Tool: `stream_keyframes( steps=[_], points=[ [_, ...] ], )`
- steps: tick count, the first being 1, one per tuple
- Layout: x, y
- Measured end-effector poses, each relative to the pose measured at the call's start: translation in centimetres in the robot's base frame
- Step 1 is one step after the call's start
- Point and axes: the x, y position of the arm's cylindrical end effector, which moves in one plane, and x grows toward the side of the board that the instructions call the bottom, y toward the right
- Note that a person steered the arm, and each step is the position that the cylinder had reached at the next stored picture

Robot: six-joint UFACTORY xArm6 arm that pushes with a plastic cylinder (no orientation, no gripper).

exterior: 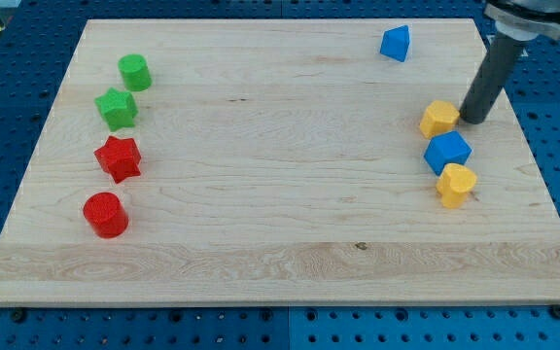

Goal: Slide the yellow hexagon towards the center

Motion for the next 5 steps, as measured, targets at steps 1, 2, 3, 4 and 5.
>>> stream_keyframes(
  steps=[1, 2, 3, 4, 5],
  points=[
    [0.9, -2.1],
    [0.9, -4.6],
    [1.0, -7.8],
    [1.5, -11.6],
    [2.9, -12.3]
  ],
)
